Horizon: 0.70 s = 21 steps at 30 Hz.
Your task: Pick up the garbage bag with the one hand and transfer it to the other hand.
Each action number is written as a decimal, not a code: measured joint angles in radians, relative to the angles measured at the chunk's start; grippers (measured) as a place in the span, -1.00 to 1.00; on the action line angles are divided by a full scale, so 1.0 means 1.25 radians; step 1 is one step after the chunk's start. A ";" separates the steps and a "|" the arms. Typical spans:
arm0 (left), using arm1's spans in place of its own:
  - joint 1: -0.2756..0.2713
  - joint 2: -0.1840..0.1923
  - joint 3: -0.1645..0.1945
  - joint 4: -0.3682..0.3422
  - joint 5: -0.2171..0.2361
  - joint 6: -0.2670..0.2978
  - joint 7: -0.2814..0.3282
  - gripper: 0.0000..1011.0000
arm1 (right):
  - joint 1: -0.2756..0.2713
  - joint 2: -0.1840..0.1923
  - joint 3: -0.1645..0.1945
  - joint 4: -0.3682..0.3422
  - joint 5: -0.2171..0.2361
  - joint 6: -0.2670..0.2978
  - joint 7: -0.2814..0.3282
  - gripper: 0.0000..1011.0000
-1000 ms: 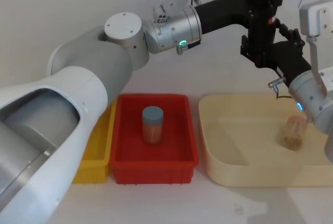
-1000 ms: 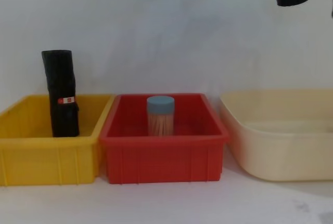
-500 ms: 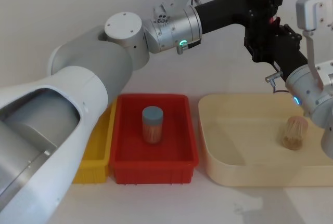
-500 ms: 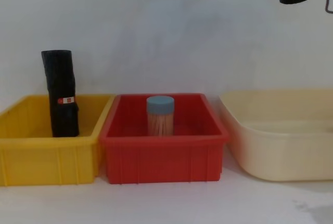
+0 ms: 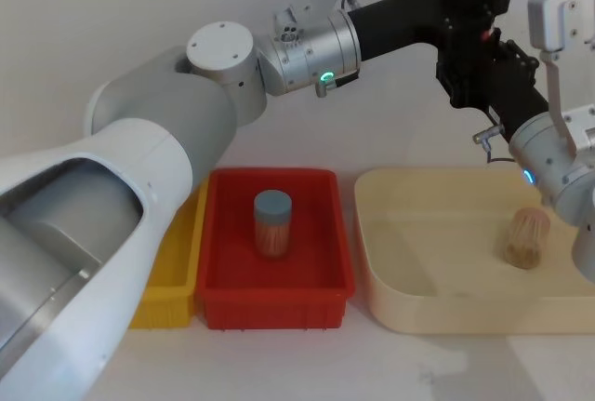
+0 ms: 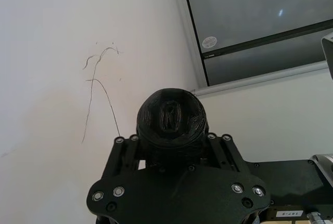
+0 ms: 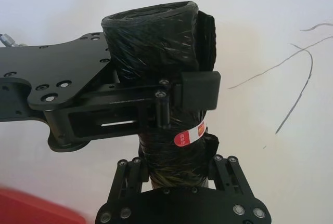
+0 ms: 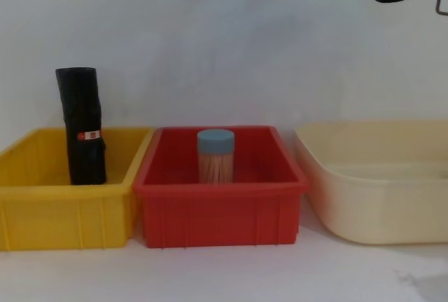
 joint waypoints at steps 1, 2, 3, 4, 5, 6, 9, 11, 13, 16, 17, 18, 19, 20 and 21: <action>0.000 0.000 0.000 0.000 0.000 0.000 0.000 0.07 | 0.000 0.000 0.000 0.000 0.000 0.000 0.000 0.15; 0.000 0.000 0.000 0.000 0.000 0.000 0.000 0.15 | 0.000 0.000 0.000 0.000 0.000 0.000 0.000 0.15; 0.000 0.000 0.000 0.000 0.000 0.000 0.000 0.19 | 0.000 0.000 0.000 0.000 -0.001 0.000 0.000 0.15; 0.000 0.000 0.000 0.000 0.000 0.000 0.000 0.26 | 0.000 0.000 0.000 0.000 -0.001 0.000 0.000 0.15; 0.000 0.000 0.000 0.000 0.000 0.000 0.000 0.30 | 0.000 0.000 0.001 0.000 -0.001 0.000 0.000 0.15; 0.000 0.000 0.000 0.000 0.000 0.000 0.000 0.37 | 0.000 0.000 0.001 0.000 -0.002 0.000 -0.001 0.15; 0.000 0.000 0.000 0.000 0.000 0.000 0.000 0.56 | -0.004 0.000 0.006 -0.001 -0.007 0.007 -0.008 0.15; 0.000 0.000 0.000 0.000 0.000 0.000 0.000 0.68 | -0.007 0.001 0.009 -0.002 -0.009 0.010 -0.012 0.15; 0.000 0.000 0.000 0.000 0.000 0.000 0.000 0.78 | -0.010 0.001 0.013 -0.003 -0.011 0.016 -0.018 0.15; 0.000 0.000 0.000 0.000 0.000 0.000 0.000 0.94 | -0.019 0.001 0.023 -0.006 -0.017 0.031 -0.033 0.15; 0.000 0.000 0.000 0.000 0.000 0.000 0.000 0.96 | -0.019 0.001 0.023 -0.006 -0.017 0.031 -0.033 0.15; 0.000 0.000 0.000 0.000 0.000 0.000 0.000 0.98 | -0.024 0.001 0.029 -0.008 -0.020 0.037 -0.040 0.15; 0.000 0.000 0.000 0.000 0.000 0.000 0.000 0.98 | -0.027 0.001 0.033 -0.008 -0.023 0.046 -0.048 0.15; 0.000 0.000 0.000 0.000 0.000 0.000 0.000 0.98 | -0.029 0.001 0.036 -0.008 -0.024 0.049 -0.051 0.15; 0.000 0.000 0.000 0.000 0.000 0.000 0.000 0.98 | -0.032 0.001 0.039 -0.008 -0.025 0.053 -0.055 0.15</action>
